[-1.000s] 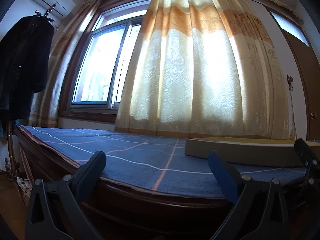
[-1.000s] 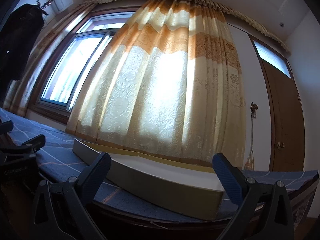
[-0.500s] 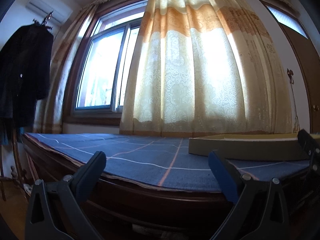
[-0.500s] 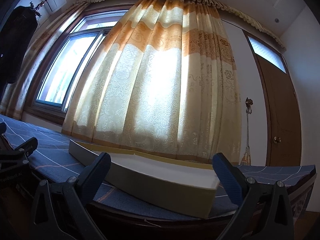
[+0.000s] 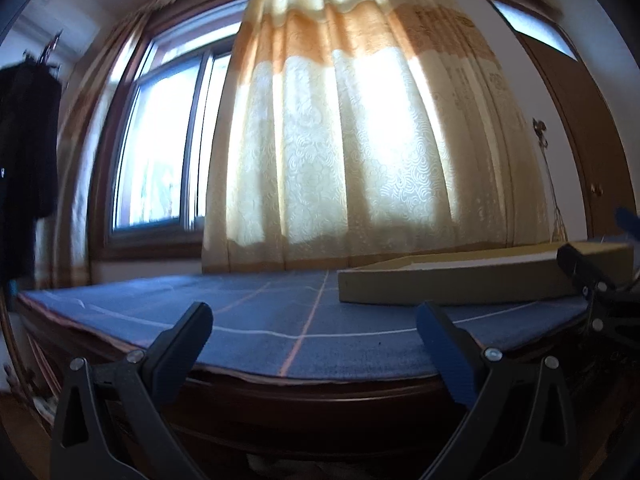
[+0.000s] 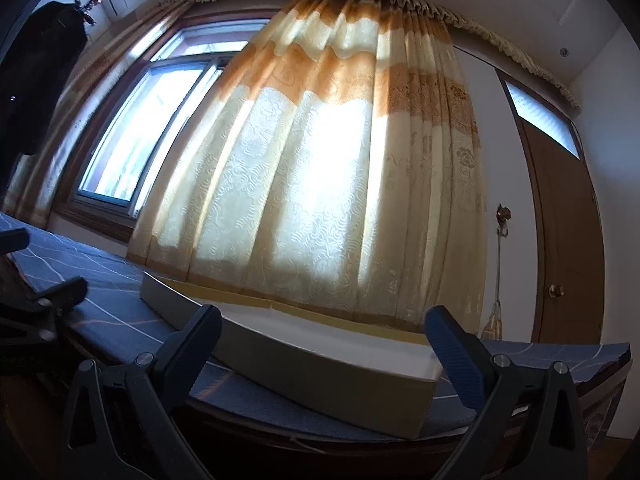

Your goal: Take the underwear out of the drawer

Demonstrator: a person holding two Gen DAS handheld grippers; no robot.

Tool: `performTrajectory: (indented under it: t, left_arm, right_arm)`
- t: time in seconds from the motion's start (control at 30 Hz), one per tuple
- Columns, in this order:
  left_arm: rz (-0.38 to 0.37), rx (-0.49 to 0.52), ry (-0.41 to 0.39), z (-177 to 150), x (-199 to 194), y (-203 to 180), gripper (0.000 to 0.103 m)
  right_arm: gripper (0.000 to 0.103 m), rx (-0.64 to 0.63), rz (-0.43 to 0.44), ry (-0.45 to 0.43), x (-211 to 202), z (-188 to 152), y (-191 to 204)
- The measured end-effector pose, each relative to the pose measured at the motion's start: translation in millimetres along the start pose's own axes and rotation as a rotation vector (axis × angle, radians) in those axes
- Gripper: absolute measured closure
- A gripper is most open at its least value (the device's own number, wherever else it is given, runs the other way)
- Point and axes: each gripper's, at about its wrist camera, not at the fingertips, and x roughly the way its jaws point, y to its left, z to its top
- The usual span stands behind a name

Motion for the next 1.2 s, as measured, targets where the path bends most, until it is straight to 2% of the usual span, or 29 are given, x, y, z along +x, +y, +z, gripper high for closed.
performTrajectory:
  t: [0.13, 0.23, 0.8, 1.0, 1.07, 1.13, 1.2]
  left_arm:
    - [0.015, 0.017, -0.019, -1.8, -2.4, -3.1, 0.0]
    - [0.03, 0.037, -0.035, -2.4, -5.3, -5.2, 0.0]
    - [0.03, 0.105, 0.014, -0.2, -26.8, -5.9, 0.0]
    - [-0.011, 0.135, 0.061, 0.3, -33.9, -7.4, 0.0]
    - [-0.041, 0.179, 0.116, -1.0, -32.4, -12.5, 0.0]
    - [-0.066, 0.302, 0.177, -6.4, -29.6, -27.0, 0.0]
    - [-0.08, 0.374, 0.157, -9.6, -35.6, -37.4, 0.0]
  right_arm:
    - [0.001, 0.069, -0.005, 0.028, 1.6, -0.9, -8.5]
    - [0.001, 0.064, 0.003, 0.027, -1.9, -1.7, -7.1]
    - [0.001, 0.017, 0.029, 0.021, -29.5, 2.8, -2.9]
    - [0.001, 0.016, 0.036, 0.028, -37.8, 5.3, -3.4]
    - [0.001, 0.011, 0.044, 0.042, -40.5, 5.7, -2.4]
    - [0.001, 0.001, 0.055, 0.074, -41.5, 7.4, -0.4]
    - [0.001, -0.004, 0.061, 0.104, -42.0, 8.4, 1.9]
